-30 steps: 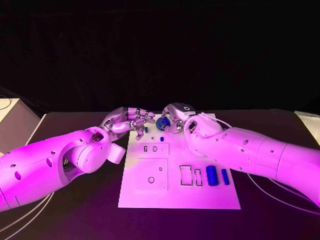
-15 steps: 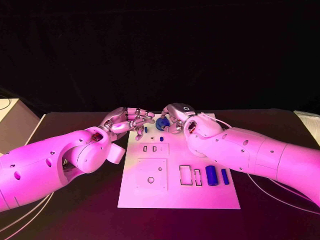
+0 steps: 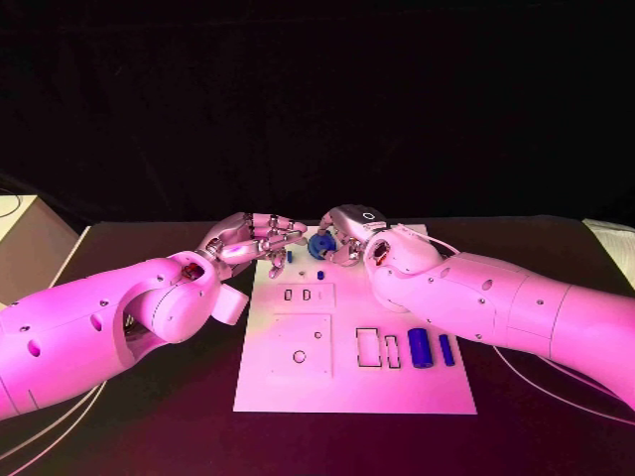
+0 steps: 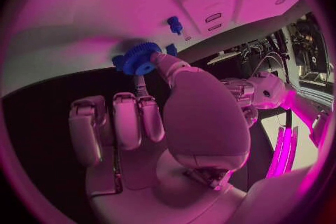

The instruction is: Assemble the parts on the task board

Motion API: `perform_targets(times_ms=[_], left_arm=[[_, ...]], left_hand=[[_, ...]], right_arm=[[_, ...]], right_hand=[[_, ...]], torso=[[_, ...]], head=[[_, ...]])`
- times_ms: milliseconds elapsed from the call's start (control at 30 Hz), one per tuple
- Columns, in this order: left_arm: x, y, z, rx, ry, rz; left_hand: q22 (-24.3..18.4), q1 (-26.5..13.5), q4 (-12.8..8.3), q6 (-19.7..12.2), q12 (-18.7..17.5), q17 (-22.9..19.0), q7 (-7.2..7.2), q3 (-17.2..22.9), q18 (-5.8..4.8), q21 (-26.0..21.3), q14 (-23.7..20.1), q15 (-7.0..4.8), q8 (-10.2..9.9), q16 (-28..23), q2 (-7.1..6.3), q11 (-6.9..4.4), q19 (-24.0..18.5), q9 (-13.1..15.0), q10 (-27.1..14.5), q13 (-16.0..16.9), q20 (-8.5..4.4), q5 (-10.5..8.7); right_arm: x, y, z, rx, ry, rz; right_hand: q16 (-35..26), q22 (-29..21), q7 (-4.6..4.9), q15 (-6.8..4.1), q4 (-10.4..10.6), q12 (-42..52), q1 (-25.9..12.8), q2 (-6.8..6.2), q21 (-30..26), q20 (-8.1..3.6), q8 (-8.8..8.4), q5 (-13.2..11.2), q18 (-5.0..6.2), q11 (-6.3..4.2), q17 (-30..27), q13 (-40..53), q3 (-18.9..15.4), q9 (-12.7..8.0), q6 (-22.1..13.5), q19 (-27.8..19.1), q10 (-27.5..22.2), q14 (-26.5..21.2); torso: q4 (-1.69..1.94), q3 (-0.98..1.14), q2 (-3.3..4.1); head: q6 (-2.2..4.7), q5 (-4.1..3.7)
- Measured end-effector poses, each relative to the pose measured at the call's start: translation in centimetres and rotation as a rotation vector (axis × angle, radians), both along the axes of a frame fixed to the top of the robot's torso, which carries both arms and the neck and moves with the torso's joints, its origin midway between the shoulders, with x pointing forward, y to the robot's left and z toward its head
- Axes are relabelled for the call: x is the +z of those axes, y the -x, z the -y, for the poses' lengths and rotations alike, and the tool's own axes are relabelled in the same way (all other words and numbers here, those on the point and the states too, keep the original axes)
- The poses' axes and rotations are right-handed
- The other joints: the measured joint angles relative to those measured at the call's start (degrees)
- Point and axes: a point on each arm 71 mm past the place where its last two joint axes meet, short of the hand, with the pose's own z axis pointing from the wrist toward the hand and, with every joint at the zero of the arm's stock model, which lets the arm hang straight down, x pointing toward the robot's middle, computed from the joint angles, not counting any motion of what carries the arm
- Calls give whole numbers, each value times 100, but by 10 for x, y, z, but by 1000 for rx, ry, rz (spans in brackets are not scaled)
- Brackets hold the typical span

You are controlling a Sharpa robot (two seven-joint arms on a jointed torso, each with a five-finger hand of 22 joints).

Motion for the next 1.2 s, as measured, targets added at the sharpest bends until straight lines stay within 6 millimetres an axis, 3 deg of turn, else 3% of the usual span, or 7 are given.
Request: perform_targets(times_ms=[1200], left_arm=[[0, 0, 0, -3, -1, -2]], left_hand=[[0, 0, 0, 0, 0, 0, 0, 0, 0, 0, 0, 0, 0, 0, 0, 0, 0, 4, 0, 0, 0, 0]], right_arm=[[-1, 5, 3, 8, 22, 17]], right_hand=[[-23, -2, 6, 0, -17, -21, -7, -53, 0, 0, -18, -11, 0, 0, -16, 3, 16, 0, -24, 0, 0, 0]], torso=[[0, -1, -1]], head=[[4, -3]])
